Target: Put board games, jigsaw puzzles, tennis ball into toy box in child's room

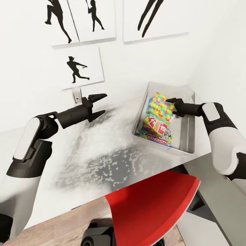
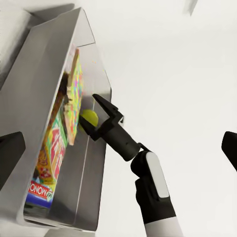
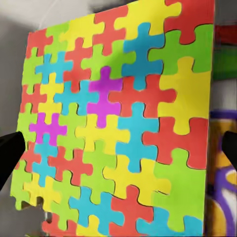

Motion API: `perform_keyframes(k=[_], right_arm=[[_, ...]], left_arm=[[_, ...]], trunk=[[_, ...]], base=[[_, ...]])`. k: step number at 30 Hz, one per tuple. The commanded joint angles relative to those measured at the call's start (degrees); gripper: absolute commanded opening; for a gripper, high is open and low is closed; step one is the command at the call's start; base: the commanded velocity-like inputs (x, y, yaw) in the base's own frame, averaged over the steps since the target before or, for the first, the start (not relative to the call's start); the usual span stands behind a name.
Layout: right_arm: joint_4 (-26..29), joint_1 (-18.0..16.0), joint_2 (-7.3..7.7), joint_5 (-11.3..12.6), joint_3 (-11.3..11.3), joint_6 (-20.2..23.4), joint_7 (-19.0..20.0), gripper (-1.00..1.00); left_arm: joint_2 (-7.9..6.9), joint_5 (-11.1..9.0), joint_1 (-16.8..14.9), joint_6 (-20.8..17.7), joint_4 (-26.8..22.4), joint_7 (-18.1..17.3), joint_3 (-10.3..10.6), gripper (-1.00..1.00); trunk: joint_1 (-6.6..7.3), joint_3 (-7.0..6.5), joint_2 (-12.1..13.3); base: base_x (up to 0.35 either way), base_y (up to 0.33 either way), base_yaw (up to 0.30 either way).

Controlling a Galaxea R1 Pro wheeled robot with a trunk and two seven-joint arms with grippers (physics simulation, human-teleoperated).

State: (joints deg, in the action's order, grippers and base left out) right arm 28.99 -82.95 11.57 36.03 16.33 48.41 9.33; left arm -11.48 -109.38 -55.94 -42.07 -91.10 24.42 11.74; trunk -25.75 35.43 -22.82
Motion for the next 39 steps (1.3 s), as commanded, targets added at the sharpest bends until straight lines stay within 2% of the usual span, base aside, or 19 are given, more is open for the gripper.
perform_keyframes(k=[1, 15, 23, 33, 39], right_arm=[[0.01, -0.07, -0.01, -0.7, 0.33, 0.3, 0.45, 1.0], [3.04, -0.35, 0.23, -0.85, 0.28, 0.91, -0.66, 1.0], [12.01, 0.24, -0.22, -0.77, 0.35, 6.16, -4.2, 1.0], [19.17, 1.05, -0.39, -0.71, 0.29, 11.34, -4.72, 1.0], [28.52, 4.97, -0.4, 1.0, 0.22, 11.59, -4.75, 1.0]], left_arm=[[-0.03, -0.62, -0.05, 0.06, -0.04, 0.54, 0.03, 1.0], [-0.03, -0.73, -0.05, 0.06, -0.04, 0.54, -0.05, 1.0], [0.01, -0.82, -0.05, 0.06, -0.04, 0.55, 0.01, 1.0], [-0.03, -0.83, -0.03, 0.06, -0.04, 0.55, 0.04, 1.0], [-0.03, -0.42, 0.13, 0.12, -0.1, 0.61, -0.12, 1.0]], trunk=[[-0.03, 0.08, -0.1], [-0.03, 0.08, -0.1], [-0.03, 0.08, -0.1], [-0.03, 0.08, -0.1], [-0.03, 0.08, -0.1]], base=[[0.0, 0.0, 0.0], [0.0, 0.0, 0.0], [0.0, 0.0, 0.0], [0.0, 0.0, 0.0], [0.0, 0.0, 0.0]])
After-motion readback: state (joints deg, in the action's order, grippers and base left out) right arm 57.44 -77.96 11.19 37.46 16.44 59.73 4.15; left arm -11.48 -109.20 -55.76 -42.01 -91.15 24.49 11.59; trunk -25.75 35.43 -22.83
